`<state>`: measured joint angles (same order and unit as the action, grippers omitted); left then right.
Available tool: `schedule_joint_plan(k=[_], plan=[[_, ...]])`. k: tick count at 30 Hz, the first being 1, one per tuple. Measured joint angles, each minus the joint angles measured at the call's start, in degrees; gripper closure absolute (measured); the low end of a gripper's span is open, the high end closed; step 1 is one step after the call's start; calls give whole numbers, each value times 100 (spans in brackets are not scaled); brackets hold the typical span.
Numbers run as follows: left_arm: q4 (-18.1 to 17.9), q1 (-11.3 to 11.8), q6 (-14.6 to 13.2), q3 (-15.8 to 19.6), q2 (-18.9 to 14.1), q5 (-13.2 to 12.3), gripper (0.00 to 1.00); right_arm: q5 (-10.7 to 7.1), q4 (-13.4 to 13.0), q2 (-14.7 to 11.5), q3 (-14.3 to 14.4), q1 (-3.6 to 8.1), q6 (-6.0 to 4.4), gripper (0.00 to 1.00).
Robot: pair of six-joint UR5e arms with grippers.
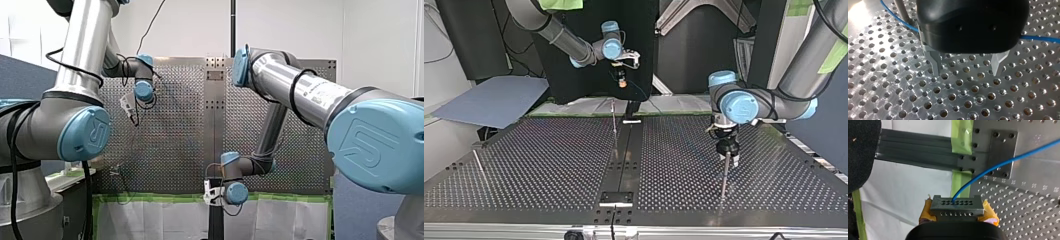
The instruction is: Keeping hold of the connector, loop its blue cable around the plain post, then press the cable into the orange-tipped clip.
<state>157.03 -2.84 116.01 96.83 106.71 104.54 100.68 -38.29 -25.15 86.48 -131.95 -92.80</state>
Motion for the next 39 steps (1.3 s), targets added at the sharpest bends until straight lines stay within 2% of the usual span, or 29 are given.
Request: schedule_joint_plan(k=[6,10,16,22,27,31,35,39], plan=[[16,-20,7,0,0,0,0,138,-218,277,21,165,-38,100],[17,-15,8,0,0,0,0,231,-339,494,23,252,-102,100],[43,-15,9,0,0,0,0,243,-343,633,23,345,-140,100],[62,-16,14,0,-2,0,0,262,-347,734,24,401,-120,100],[65,-17,31,0,-5,0,0,315,-333,741,24,424,-33,100],[66,3,48,0,-3,0,0,347,-256,708,24,450,-5,100],[66,31,72,0,-1,0,0,362,-175,558,75,446,47,100],[69,42,77,0,0,0,0,377,-292,345,248,460,90,100]])
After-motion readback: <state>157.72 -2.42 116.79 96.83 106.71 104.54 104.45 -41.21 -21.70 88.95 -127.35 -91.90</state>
